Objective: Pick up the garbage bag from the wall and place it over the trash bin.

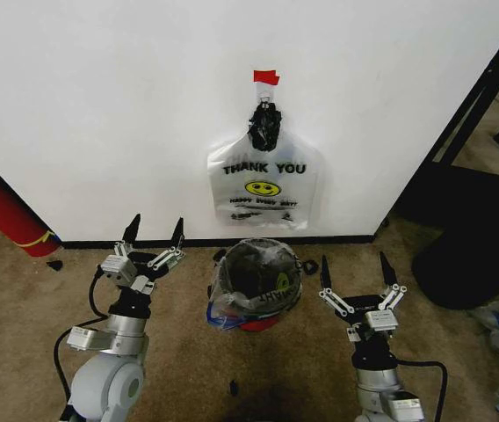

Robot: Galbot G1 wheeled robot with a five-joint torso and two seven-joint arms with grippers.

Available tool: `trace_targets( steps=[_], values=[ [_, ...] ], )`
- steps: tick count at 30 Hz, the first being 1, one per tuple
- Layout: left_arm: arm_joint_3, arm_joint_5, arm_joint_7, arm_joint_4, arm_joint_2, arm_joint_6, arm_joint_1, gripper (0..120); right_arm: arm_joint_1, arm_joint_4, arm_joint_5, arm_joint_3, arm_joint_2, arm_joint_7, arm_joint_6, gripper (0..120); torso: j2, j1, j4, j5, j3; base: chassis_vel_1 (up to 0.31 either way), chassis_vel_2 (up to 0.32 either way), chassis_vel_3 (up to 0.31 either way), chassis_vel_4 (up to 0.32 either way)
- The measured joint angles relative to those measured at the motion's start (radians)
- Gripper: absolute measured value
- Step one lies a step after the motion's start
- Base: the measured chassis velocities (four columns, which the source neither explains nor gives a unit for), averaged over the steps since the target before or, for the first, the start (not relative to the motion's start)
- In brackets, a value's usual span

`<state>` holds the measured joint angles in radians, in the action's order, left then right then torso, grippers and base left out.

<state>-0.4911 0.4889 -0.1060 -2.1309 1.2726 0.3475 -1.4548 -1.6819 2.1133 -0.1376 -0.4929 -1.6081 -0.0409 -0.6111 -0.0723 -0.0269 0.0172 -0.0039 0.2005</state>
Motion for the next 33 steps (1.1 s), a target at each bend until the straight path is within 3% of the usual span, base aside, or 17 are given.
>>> trace_targets(
  steps=[6, 33],
  values=[
    [0.014, 0.005, 0.014, 0.001, -0.009, -0.030, 0.010, 100, -0.007, 0.009, 0.022, -0.005, 0.000, 0.003, 0.002, 100, 0.000, 0.000, 0.0002, 0.0000, 0.000, 0.000, 0.000, 0.000, 0.000],
    [-0.014, 0.010, 0.019, -0.031, -0.015, -0.007, -0.003, 100, 0.005, 0.019, 0.014, -0.001, 0.000, -0.005, 0.005, 100, 0.000, 0.000, 0.0000, 0.0000, 0.000, 0.000, 0.000, 0.000, 0.000]
  ],
)
